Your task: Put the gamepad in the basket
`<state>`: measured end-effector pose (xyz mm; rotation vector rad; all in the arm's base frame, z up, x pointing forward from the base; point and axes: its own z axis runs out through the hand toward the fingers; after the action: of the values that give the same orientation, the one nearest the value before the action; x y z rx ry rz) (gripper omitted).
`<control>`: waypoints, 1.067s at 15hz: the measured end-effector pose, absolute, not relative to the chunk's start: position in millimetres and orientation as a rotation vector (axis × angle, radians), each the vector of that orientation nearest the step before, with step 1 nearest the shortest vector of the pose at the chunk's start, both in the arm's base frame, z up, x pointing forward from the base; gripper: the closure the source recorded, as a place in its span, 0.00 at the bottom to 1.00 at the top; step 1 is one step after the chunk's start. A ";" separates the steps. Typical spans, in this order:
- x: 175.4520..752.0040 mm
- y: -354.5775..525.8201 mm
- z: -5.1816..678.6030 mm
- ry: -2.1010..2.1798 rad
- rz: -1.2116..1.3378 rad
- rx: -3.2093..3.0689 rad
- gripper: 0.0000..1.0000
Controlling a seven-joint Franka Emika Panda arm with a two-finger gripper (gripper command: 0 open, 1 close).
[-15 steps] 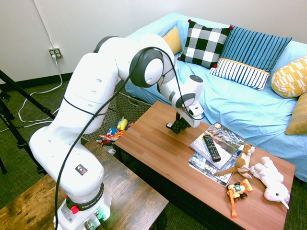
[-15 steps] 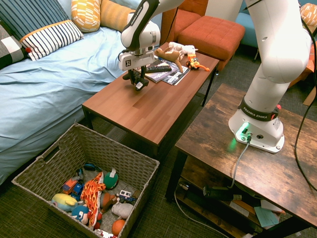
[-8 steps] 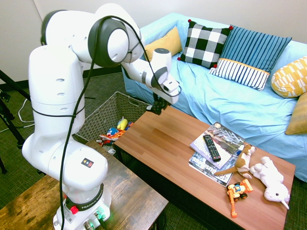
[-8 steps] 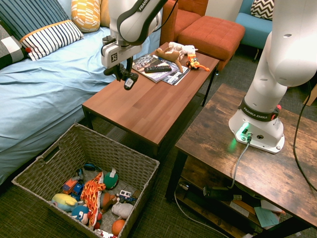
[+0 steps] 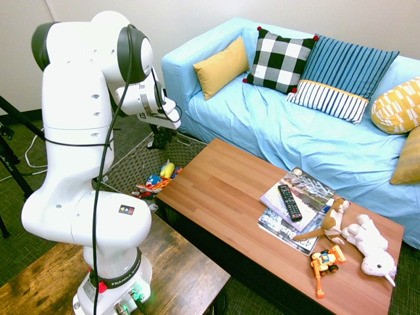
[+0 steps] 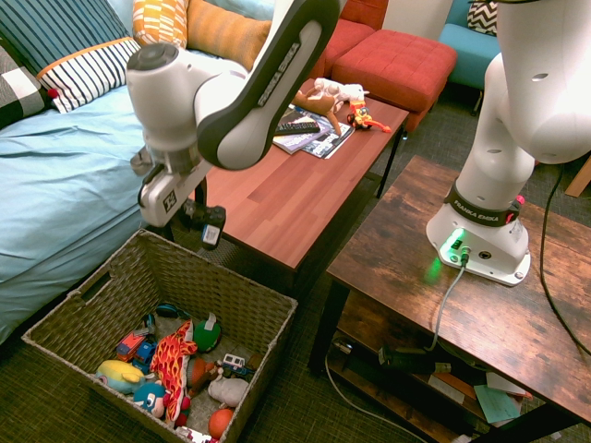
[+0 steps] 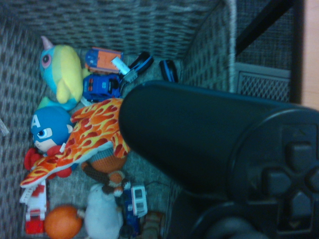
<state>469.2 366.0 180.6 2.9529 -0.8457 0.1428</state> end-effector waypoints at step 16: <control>505.6 446.5 -15.4 -0.870 -0.122 3.010 0.00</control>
<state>505.6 446.5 -15.4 3.0096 -0.8699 -0.1224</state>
